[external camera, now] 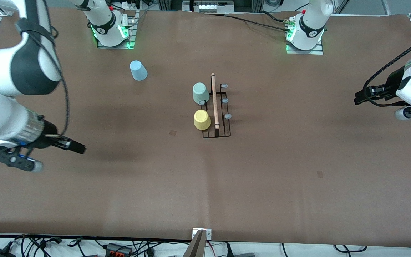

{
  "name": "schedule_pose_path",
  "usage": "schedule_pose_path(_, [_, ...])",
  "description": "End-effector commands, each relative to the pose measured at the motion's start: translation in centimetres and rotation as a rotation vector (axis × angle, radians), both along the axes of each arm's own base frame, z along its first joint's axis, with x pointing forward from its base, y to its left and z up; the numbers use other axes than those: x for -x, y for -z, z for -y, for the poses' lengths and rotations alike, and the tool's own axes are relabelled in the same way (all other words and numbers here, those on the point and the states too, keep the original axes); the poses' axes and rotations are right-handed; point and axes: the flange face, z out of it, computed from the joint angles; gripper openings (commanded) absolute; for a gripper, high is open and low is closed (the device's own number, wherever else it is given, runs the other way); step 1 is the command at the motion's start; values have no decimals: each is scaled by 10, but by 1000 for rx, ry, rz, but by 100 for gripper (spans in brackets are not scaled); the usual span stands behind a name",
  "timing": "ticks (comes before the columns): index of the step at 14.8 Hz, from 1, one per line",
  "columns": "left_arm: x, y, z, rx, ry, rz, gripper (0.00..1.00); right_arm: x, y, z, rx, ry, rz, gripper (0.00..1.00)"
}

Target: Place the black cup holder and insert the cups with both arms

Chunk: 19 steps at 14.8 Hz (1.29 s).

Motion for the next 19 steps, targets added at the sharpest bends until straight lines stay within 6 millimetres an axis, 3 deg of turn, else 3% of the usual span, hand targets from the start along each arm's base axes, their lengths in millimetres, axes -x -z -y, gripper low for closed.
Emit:
schedule_pose_path(1, [7, -6, -2, 3, 14, 0, 100, 29, -21, 39, -2, -48, 21, 100])
schedule_pose_path(8, [7, -5, -2, 3, 14, -1, 100, 59, -60, 111, 24, -234, -19, 100])
schedule_pose_path(9, [7, -5, -2, 3, 14, -1, 100, 63, -66, 111, 24, -253, -20, 100])
schedule_pose_path(13, [7, -4, -4, 3, 11, -3, 100, 69, -62, 108, 26, -245, -52, 100])
schedule_pose_path(19, [7, -4, -5, 5, 8, -3, 100, 118, -47, 109, 55, -234, -2, 100])
